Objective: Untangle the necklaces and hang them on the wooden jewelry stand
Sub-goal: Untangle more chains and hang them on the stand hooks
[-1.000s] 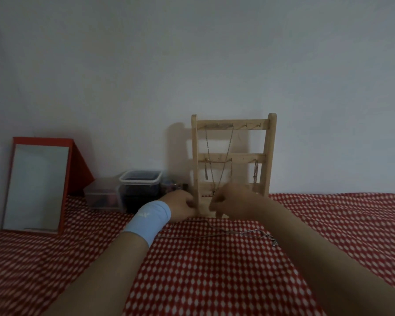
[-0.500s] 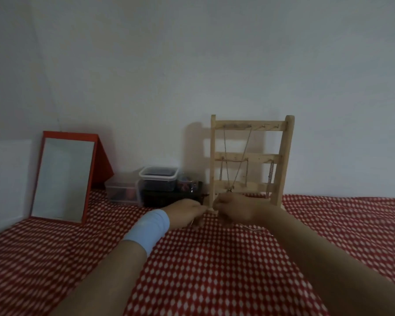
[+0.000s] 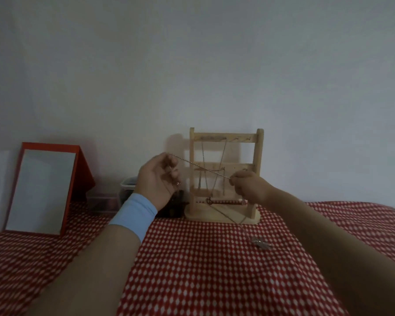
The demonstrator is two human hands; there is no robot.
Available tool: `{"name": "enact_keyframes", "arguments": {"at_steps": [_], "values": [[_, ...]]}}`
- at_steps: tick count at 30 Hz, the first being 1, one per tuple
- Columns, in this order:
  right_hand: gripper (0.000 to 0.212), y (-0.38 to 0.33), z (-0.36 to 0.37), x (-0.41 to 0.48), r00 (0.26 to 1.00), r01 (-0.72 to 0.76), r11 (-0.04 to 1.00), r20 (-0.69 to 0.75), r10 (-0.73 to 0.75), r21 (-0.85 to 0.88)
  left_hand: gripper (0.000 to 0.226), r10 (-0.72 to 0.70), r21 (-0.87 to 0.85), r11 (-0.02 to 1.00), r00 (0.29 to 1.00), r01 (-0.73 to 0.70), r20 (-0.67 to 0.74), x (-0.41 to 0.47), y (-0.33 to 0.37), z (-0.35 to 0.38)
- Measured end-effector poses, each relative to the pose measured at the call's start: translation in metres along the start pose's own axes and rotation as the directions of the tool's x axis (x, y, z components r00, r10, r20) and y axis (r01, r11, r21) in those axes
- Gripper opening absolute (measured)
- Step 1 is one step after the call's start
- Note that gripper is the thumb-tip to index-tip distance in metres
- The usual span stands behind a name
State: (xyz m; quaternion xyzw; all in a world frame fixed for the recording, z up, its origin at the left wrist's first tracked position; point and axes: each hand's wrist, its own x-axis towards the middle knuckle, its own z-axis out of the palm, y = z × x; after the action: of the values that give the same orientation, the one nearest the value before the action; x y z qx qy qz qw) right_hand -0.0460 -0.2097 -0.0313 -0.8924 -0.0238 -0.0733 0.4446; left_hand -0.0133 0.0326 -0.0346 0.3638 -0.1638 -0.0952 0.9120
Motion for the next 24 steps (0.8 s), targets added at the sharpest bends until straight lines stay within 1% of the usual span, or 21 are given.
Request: {"name": "enact_keyframes", "arguments": {"at_steps": [2,4,5,7,10,13,15,17,18,20,22,24], "values": [[0.043,-0.002,-0.004,-0.003,1.0,0.029,1.0,-0.009,-0.029,0.01,0.016,0.041,-0.048,0.998,0.999,-0.041,0.006,0.004,0.005,0.013],[0.048,-0.004,-0.009,-0.007,0.999,0.044,0.999,-0.012,-0.044,0.025,0.007,0.067,-0.057,0.996,0.997,-0.065,0.033,0.007,0.012,0.026],[0.048,-0.005,-0.011,-0.009,0.999,0.053,0.998,-0.004,-0.053,0.044,0.009,0.079,-0.046,0.996,0.996,-0.077,0.045,0.007,0.016,0.033],[0.046,-0.009,-0.015,-0.011,0.997,0.077,0.994,0.004,-0.077,0.074,0.025,0.093,-0.005,0.996,0.994,-0.093,0.058,0.008,0.021,0.044],[0.035,-0.019,-0.019,-0.016,0.991,0.123,0.985,0.037,-0.128,0.118,0.032,0.127,0.114,0.984,0.989,-0.135,0.072,0.01,0.024,0.059],[0.021,-0.027,-0.021,-0.018,0.986,0.12,0.967,0.086,-0.142,0.226,0.035,0.168,0.302,0.936,0.984,-0.18,0.066,0.012,0.03,0.07],[0.019,-0.027,-0.023,-0.015,0.996,0.086,0.967,0.018,-0.093,0.242,0.03,0.215,0.377,0.902,0.976,-0.212,0.035,0.015,0.037,0.073],[0.019,-0.02,-0.026,-0.011,0.994,0.043,0.976,-0.106,-0.02,0.215,0.021,0.252,0.458,0.863,0.967,-0.21,-0.031,0.016,0.045,0.07],[0.02,-0.016,-0.029,-0.01,0.987,0.029,0.979,-0.159,0.003,0.2,0.02,0.264,0.516,0.833,0.963,-0.199,-0.054,0.016,0.047,0.068],[0.02,-0.006,-0.033,-0.008,0.975,0.018,0.985,-0.219,0.02,0.17,0.021,0.273,0.603,0.778,0.959,-0.178,-0.069,0.015,0.048,0.063],[0.018,0.001,-0.035,-0.008,0.97,0.009,0.992,-0.244,0.023,0.127,0.022,0.252,0.616,0.773,0.964,-0.151,-0.08,0.013,0.045,0.061],[0.019,0.006,-0.033,-0.008,0.962,-0.013,0.997,-0.271,0.032,0.072,0.022,0.208,0.581,0.806,0.974,-0.115,-0.095,0.012,0.042,0.062]]}}
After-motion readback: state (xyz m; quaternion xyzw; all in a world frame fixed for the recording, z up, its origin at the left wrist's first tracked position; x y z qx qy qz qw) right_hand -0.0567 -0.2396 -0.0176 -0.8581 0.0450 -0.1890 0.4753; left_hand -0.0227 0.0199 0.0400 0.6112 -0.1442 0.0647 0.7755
